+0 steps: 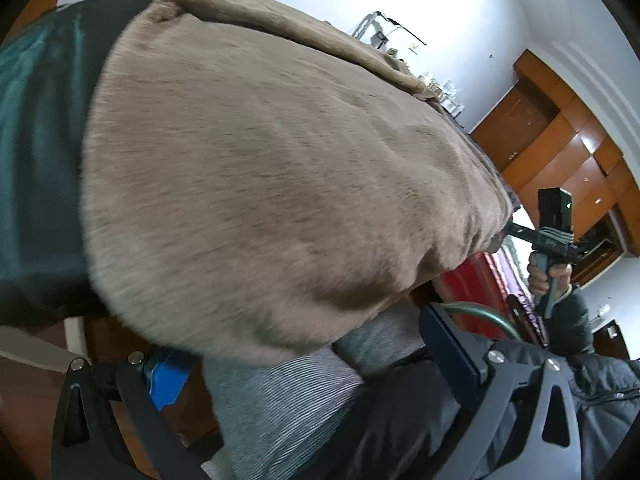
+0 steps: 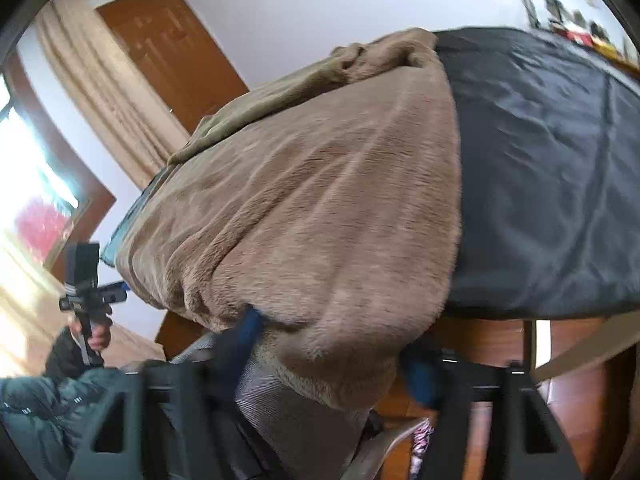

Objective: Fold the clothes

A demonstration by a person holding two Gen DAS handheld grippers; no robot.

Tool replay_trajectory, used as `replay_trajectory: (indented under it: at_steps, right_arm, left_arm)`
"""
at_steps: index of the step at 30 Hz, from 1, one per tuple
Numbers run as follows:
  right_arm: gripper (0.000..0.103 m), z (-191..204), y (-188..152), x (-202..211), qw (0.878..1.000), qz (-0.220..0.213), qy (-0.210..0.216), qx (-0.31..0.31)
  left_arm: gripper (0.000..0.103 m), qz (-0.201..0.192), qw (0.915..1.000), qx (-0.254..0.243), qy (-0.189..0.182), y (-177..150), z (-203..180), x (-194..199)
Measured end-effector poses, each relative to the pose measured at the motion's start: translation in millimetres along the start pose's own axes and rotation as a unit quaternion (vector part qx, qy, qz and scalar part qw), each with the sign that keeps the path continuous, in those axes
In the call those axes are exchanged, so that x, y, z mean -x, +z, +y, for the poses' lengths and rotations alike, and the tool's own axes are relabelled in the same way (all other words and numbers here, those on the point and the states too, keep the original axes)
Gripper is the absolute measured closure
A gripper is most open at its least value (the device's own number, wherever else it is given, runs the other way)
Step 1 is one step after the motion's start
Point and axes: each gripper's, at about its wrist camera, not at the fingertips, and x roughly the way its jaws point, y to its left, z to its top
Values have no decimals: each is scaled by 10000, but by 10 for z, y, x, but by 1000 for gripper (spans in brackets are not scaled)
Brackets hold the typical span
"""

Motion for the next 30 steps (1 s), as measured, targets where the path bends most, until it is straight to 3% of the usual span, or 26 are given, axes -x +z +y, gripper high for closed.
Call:
replay_trajectory:
  at_steps: [3, 5, 7, 12, 15, 19, 23, 27, 30]
  right_arm:
    - [67, 82, -23, 4, 9996, 2, -66, 268]
    - [72, 102, -35, 24, 9993, -17, -42, 358]
    - [78, 111, -38, 39, 9992, -44, 14, 392]
    - [83, 120, -88, 150, 9983, -161, 284, 480]
    - [83, 158, -104, 235, 9970, -286, 401, 605]
    - [83, 255, -101, 347, 9940, -483, 570, 794]
    - [83, 265, -47, 352, 9935, -547, 645, 758]
    - [82, 206, -33, 257, 9948, -438, 636, 656]
    - [82, 199, -41, 258, 9948, -413, 660, 649]
  left_arm:
    - [2, 24, 9999, -85, -142, -3, -68, -34]
    - [8, 58, 9997, -153, -190, -22, -83, -28]
    - [20, 93, 9995, -219, -230, -41, -92, -18]
    - [65, -54, 9990, 66, -428, -62, 8, 121]
    - [77, -81, 9986, 241, -461, -96, 75, 180]
    - [79, -161, 9985, 109, -511, -134, -24, 219]
    - [78, -231, 9992, -54, -323, -98, -145, 190]
    - [64, -99, 9998, 50, -134, -123, -62, 40]
    - [60, -77, 9996, 204, -171, -115, 16, -15]
